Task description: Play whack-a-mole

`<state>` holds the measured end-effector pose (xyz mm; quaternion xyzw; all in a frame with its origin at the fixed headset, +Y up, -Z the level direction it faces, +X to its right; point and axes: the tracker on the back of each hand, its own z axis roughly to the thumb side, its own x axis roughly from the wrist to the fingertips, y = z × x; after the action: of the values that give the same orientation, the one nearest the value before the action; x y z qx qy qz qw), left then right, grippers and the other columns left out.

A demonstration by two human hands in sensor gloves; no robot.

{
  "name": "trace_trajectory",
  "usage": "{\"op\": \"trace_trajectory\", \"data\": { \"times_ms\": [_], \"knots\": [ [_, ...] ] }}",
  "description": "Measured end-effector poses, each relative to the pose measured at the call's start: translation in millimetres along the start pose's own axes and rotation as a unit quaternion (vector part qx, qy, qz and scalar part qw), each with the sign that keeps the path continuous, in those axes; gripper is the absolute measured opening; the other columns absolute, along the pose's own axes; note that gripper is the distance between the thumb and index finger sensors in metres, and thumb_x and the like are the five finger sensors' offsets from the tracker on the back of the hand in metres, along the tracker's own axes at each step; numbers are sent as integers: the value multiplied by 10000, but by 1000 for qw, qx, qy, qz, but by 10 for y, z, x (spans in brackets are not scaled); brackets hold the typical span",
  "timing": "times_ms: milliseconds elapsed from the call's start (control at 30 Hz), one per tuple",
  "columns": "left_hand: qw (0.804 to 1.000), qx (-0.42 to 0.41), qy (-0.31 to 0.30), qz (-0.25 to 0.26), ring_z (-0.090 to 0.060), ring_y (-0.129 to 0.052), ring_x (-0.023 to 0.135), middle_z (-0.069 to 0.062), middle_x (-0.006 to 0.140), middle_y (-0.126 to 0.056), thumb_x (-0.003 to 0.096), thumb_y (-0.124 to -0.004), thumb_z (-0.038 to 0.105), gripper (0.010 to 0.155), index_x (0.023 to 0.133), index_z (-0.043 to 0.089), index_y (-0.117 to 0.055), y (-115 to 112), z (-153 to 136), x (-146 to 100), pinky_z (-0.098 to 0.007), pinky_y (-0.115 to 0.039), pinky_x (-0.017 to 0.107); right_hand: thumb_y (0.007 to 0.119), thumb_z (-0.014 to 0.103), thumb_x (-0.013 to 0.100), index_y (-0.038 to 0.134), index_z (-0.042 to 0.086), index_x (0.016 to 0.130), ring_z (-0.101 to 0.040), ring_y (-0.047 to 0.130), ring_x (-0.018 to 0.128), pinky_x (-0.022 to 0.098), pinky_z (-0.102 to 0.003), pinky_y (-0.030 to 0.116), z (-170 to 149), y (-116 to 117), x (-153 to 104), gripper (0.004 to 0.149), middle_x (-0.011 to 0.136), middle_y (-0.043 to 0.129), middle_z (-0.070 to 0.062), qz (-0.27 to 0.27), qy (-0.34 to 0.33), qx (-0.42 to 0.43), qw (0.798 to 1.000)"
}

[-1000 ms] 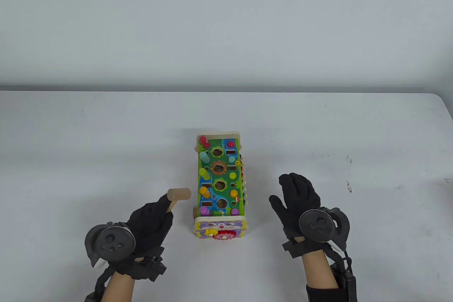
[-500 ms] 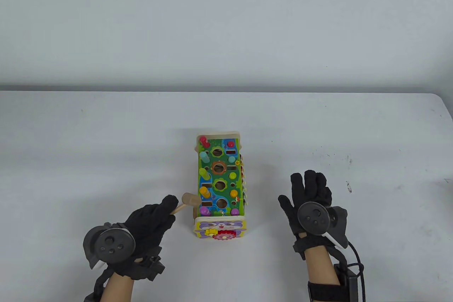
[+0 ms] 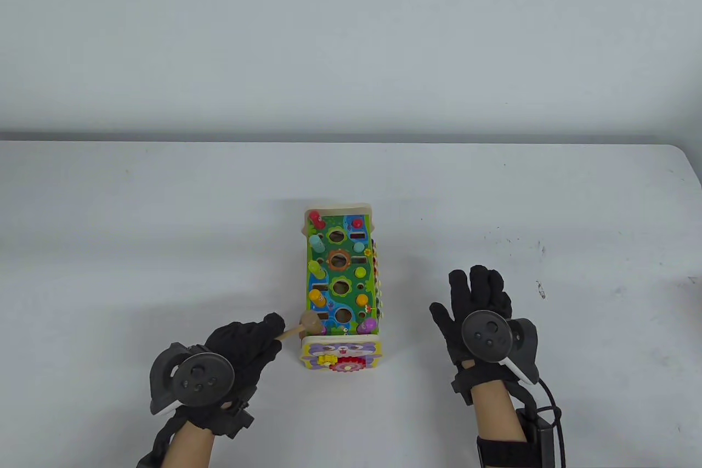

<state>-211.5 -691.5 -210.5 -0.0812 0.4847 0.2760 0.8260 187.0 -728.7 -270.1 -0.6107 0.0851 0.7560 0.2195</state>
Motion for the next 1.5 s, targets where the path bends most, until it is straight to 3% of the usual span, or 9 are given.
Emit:
{"op": "trace_trajectory", "data": {
  "times_ms": [167, 300, 433, 667, 900, 1033, 1267, 1400, 1500],
  "knots": [
    [979, -134, 3, 156, -351, -1020, 425, -190, 702, -955, 532, -743, 259, 495, 980, 53, -710, 25, -71, -60, -638, -735, 543, 665, 395, 594, 508, -52, 1079, -681, 295, 949, 574, -775, 321, -3, -10, 3, 677, 1086, 316, -391, -7, 1, 1, 1000],
    [960, -192, 7, 205, -344, -1004, 439, -190, 743, -917, 542, -712, 246, 502, 999, 52, -639, 4, -75, -60, -635, -725, 549, 665, 395, 595, 501, -47, 1083, -678, 286, 952, 575, -776, 316, 2, -10, 8, 678, 1088, 309, -389, -13, -2, -5, 1000],
    [972, -154, 4, 177, -346, -998, 447, -207, 765, -898, 543, -696, 231, 510, 1011, 44, -614, -57, -48, -6, -639, -718, 550, 665, 398, 595, 498, -43, 1085, -680, 283, 952, 575, -777, 313, 9, -7, 9, 680, 1090, 303, -387, -14, -4, -10, 1000],
    [1000, 14, 21, 5, -339, -1002, 452, -206, 765, -908, 544, -702, 230, 499, 1012, 66, -651, -212, -7, 129, -635, -724, 557, 664, 398, 596, 497, -39, 1086, -678, 282, 953, 574, -776, 314, 25, 14, 9, 677, 1089, 300, -389, -3, -2, -12, 1000],
    [971, -145, 22, 188, -335, -981, 479, -210, 810, -852, 548, -668, 223, 525, 1033, 48, -571, -41, -51, 62, -629, -712, 563, 663, 399, 595, 496, -39, 1087, -679, 281, 952, 575, -776, 313, 27, 12, 8, 679, 1090, 295, -389, -9, -3, -7, 1000],
    [957, -187, 21, 221, -323, -970, 490, -211, 836, -821, 553, -642, 230, 540, 1049, 51, -524, 47, -77, 127, -616, -710, 567, 663, 398, 596, 495, -39, 1087, -674, 275, 956, 575, -776, 312, 22, 7, 12, 679, 1091, 294, -387, -11, -3, -4, 1000],
    [987, -81, 32, 132, -328, -966, 466, -231, 835, -817, 551, -651, 210, 537, 1052, 51, -537, -87, -102, 375, -595, -730, 535, 664, 398, 596, 496, -39, 1087, -679, 279, 952, 575, -776, 312, 8, -1, 10, 678, 1090, 294, -388, -12, -1, -3, 1000],
    [998, 4, 63, -19, -346, -976, 456, -242, 813, -843, 547, -671, 202, 528, 1050, 68, -582, -256, -121, 494, -605, -735, 525, 663, 398, 596, 497, -40, 1087, -682, 283, 950, 575, -776, 313, 7, 25, 18, 678, 1089, 298, -389, -1, 1, -7, 1000],
    [998, -1, 64, 19, -322, -979, 467, -221, 818, -845, 548, -668, 219, 523, 1048, 85, -589, -227, -117, 487, -588, -745, 534, 662, 398, 597, 495, -40, 1087, -680, 281, 951, 575, -776, 312, 14, 32, 27, 678, 1089, 295, -391, 5, 0, -3, 1000]
  ]
}}
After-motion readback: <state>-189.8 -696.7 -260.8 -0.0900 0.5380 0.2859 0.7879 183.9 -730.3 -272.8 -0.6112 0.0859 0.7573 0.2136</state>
